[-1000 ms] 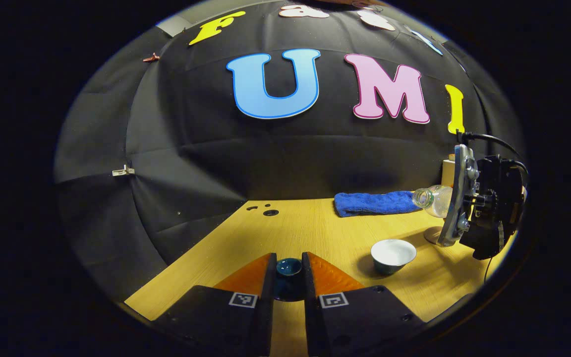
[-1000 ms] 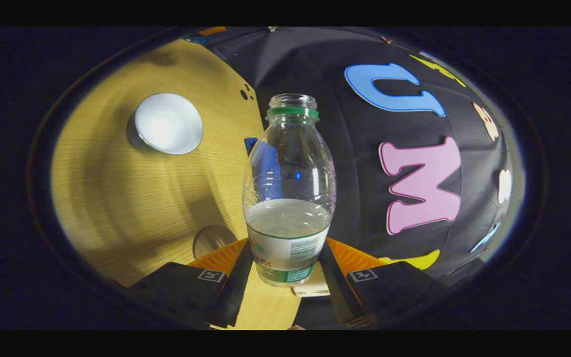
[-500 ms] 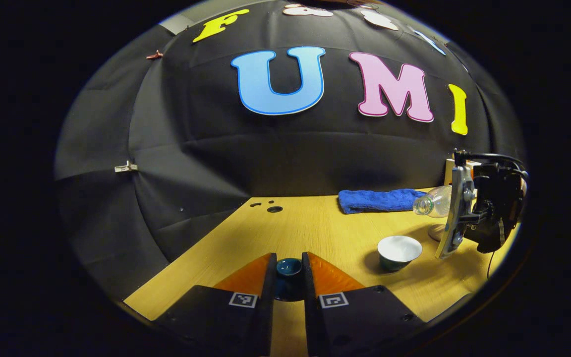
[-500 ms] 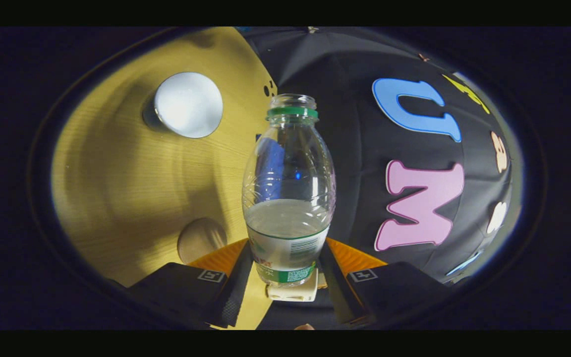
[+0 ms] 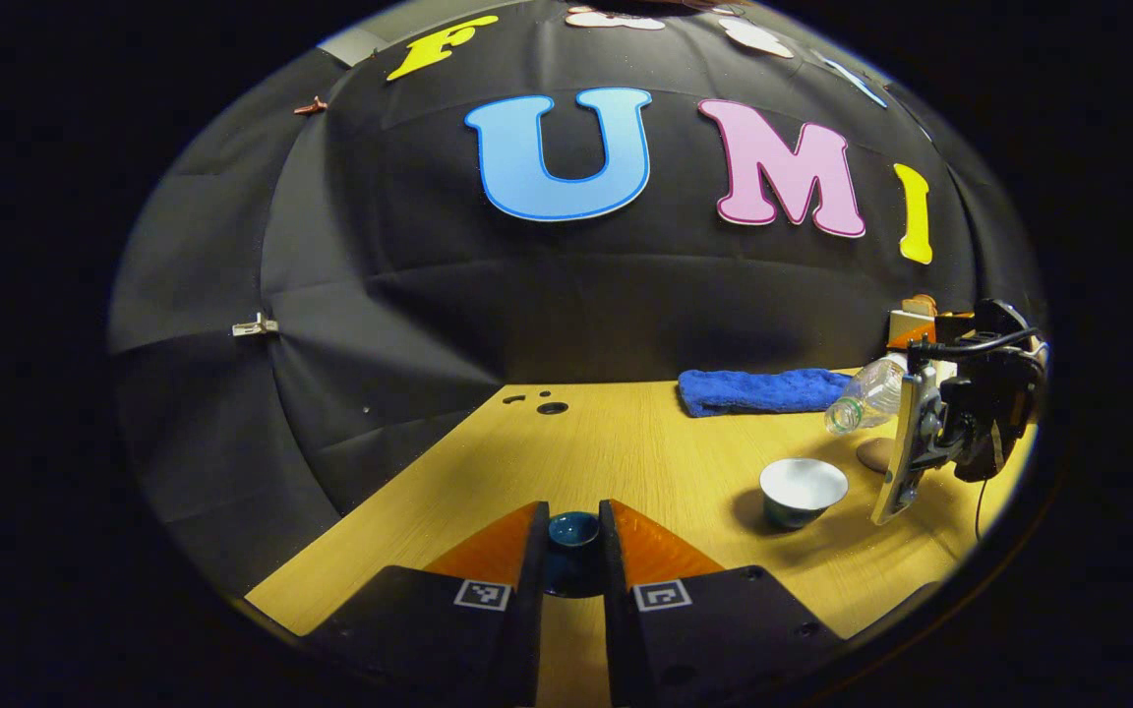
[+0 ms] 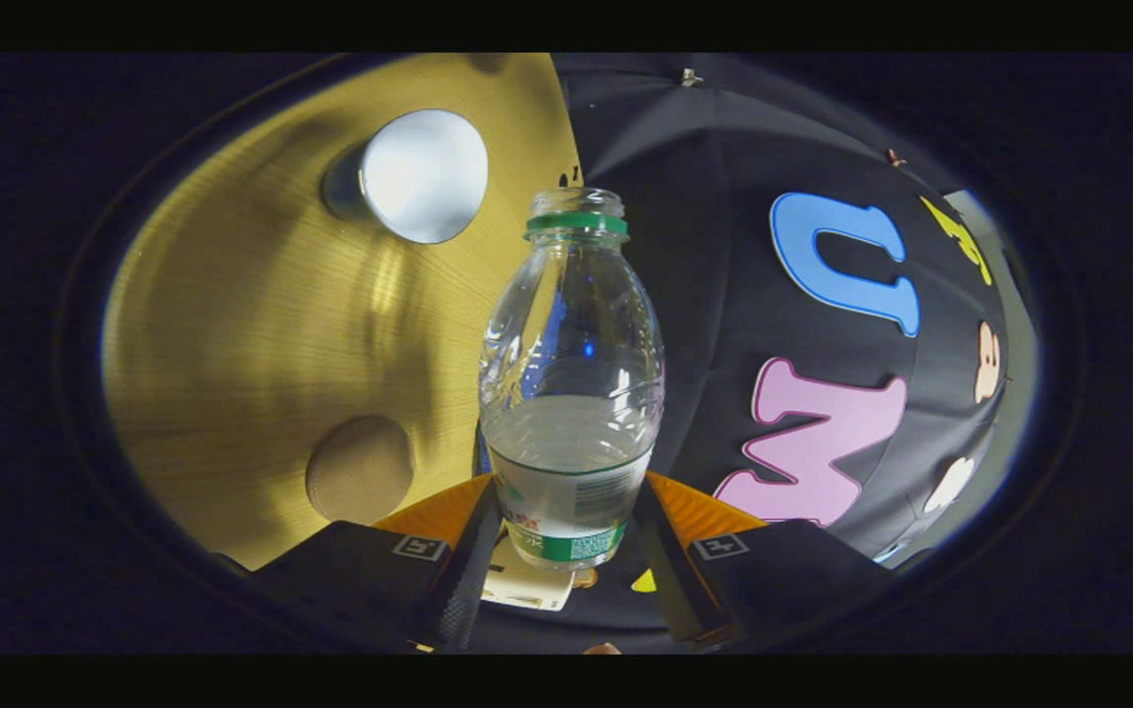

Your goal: Open the teacup lid with one hand, grasp the water bottle and pour water into the teacup with the other hand; after pouring, place the water bottle on the coaster and then close the teacup lid.

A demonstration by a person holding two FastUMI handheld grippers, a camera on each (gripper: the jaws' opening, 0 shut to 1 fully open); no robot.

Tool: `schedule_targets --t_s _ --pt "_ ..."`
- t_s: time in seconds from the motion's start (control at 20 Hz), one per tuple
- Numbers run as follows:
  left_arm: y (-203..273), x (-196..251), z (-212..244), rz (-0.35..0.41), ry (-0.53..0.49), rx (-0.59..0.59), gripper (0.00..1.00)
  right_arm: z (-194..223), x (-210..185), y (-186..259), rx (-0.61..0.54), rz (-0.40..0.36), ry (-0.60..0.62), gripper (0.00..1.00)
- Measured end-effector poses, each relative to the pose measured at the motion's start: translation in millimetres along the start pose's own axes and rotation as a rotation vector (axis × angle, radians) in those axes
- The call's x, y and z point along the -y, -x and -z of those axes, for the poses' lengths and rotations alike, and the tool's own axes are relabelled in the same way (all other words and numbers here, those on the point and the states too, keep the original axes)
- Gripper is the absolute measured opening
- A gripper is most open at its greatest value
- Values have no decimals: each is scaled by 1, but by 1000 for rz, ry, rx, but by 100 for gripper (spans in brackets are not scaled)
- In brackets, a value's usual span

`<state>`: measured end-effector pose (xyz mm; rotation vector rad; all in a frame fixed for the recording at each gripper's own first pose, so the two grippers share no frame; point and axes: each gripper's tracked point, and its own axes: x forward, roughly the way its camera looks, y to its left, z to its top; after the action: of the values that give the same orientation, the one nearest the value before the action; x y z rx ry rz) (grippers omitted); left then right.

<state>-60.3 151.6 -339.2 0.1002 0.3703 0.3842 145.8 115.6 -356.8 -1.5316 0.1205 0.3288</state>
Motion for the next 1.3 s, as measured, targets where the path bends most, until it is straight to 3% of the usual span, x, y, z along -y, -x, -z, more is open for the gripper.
schedule_targets --t_s 0.15,0.25,0.4,0.45,0.5,0.65,1.0,1.1,1.25,1.3 --pt "1 -2 2 -6 6 1 27 -2 4 -2 11 4 33 77" --pt "2 -2 3 -6 8 -1 35 -2 7 -4 23 14 57 77" --pt "2 -2 5 -7 7 -3 27 -3 11 -4 35 34 92 72" --pt "3 -2 6 -7 7 -3 35 -3 12 -5 38 39 102 75" --pt "2 -2 6 -7 8 -4 31 -3 14 -5 39 47 112 75" --pt "4 -3 9 -8 11 -6 31 -4 19 -7 48 75 148 77" --pt "4 -4 12 -13 14 -9 34 -10 38 -12 100 169 247 75" --pt "6 -5 13 -16 18 -10 27 -12 43 -11 119 204 262 75" --pt "7 -6 14 -18 20 -6 34 -17 55 -15 148 247 306 75" --pt "7 -6 13 -19 21 -4 31 -17 59 -16 155 260 320 75"
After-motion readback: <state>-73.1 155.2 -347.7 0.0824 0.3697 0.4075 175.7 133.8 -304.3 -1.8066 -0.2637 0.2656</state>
